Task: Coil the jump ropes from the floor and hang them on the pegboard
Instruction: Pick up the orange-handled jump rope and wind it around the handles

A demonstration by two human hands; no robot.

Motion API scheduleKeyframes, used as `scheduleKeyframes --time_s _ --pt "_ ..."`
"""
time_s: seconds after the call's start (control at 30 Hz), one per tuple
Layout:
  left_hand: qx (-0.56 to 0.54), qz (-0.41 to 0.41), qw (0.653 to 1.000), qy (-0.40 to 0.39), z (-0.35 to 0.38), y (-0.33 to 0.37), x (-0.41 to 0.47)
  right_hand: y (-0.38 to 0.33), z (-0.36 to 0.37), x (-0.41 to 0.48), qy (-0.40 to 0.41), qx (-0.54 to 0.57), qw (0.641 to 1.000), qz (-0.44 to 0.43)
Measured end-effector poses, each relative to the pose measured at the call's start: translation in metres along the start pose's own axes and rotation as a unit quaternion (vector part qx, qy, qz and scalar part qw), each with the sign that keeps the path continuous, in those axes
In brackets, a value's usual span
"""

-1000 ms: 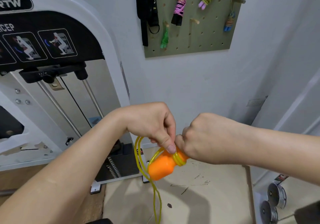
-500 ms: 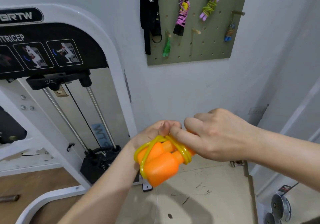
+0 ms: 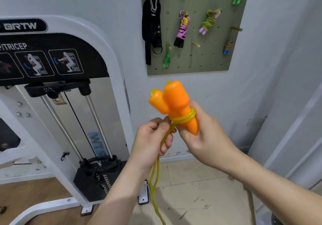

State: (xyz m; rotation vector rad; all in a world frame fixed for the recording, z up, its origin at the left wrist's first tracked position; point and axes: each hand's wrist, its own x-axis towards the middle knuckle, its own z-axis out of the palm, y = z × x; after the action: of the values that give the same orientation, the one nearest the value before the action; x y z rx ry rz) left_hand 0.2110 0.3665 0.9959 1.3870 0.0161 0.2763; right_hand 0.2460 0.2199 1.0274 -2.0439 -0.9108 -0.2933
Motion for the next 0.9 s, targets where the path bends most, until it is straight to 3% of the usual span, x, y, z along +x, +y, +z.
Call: scheduleKeyframes --time_s 0.1,0.17,0.27,0.33,0.4,0.43,0.53,0.67,0.73,0.8,0.9 --pt "0.159 0.071 0.985 0.005 -0.002 0.002 -0.005 0.002 -0.001 0.011 0.012 0.133 0.983 0.127" --pt "0.311 0.105 0.944 0.026 -0.008 0.001 -0.005 0.005 -0.003 0.014 -0.030 0.222 0.946 0.233" --pt "0.420 0.112 0.900 0.010 -0.011 0.008 -0.004 0.010 -0.003 0.016 -0.072 0.237 0.921 0.300" --pt "0.485 0.117 0.867 -0.008 -0.009 0.012 -0.006 0.012 0.000 0.018 -0.062 0.177 0.941 0.283" --pt "0.541 0.130 0.831 -0.017 -0.003 0.017 -0.008 0.017 0.004 0.021 -0.055 0.006 0.976 0.208" --pt "0.555 0.137 0.820 -0.015 0.000 0.018 -0.008 0.020 0.007 0.021 -0.073 -0.104 0.976 0.175" --pt "0.626 0.133 0.768 -0.024 0.008 0.023 -0.007 0.017 0.013 0.020 -0.134 -0.317 0.931 0.124" --pt "0.740 0.182 0.646 -0.050 0.013 0.020 -0.011 0.008 0.013 0.024 -0.254 -0.368 0.884 0.136" --pt "0.767 0.197 0.608 -0.064 0.010 0.021 -0.011 0.004 0.012 0.026 -0.331 -0.396 0.844 0.143" --pt "0.772 0.206 0.595 -0.088 0.007 0.018 -0.011 -0.001 0.010 0.026 -0.403 -0.437 0.795 0.120" --pt "0.744 0.223 0.614 -0.140 0.002 0.015 -0.015 -0.011 0.004 0.024 -0.466 -0.476 0.743 0.062"
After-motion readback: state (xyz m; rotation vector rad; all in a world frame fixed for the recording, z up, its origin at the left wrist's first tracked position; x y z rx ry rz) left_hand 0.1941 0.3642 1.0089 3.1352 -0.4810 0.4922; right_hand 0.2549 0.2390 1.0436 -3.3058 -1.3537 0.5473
